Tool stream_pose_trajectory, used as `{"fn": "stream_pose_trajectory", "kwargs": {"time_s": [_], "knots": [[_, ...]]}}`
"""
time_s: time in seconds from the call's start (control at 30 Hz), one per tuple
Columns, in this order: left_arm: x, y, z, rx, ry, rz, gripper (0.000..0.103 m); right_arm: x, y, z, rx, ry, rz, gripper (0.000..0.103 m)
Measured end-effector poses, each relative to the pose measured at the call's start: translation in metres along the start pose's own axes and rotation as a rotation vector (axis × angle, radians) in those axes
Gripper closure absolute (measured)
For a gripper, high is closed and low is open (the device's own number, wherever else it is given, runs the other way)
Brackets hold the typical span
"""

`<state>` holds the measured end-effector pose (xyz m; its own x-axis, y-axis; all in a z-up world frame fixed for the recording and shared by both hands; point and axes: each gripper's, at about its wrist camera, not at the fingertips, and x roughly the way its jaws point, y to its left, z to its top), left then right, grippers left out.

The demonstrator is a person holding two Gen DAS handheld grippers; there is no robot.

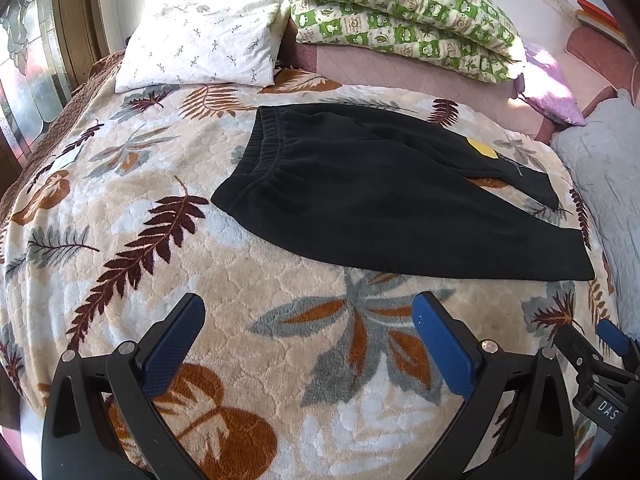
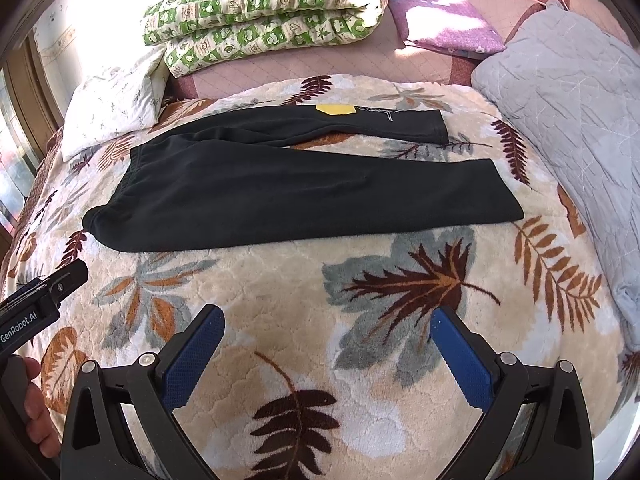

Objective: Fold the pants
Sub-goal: 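Grasp the waistband of the black pants with the left gripper while the right gripper grasps the hem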

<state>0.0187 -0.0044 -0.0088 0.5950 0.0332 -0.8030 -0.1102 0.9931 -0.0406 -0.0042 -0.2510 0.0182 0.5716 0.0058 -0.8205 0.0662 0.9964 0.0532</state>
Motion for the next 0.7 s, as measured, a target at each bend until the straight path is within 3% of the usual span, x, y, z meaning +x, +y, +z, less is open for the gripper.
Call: {"fn": "stream_pose_trajectory", "kwargs": {"time_s": [0.17,0.3,0.47,0.6,0.7], "knots": [[0.011,-0.002,0.016,0.017,-0.001,0.026,0.0,0.005,-0.009,0.02,-0.018,-0.011,-0.009,0.0],[0.023,-0.001,0.033,0.047,0.063,0.014,0.0,0.01,-0.019,0.037,-0.011,-0.014,0.003,0.0],[0.051,0.026,0.086,0.001,0.226,-0.058,0.0,0.022,-0.045,0.071,0.007,-0.003,0.049,0.0],[0.079,0.059,0.142,-0.08,0.279,-0.065,0.0,0.038,-0.089,0.115,0.055,0.015,0.11,0.0],[0.108,0.079,0.176,-0.139,0.318,-0.04,0.0,0.068,-0.138,0.163,0.101,0.047,0.052,0.0]]}}
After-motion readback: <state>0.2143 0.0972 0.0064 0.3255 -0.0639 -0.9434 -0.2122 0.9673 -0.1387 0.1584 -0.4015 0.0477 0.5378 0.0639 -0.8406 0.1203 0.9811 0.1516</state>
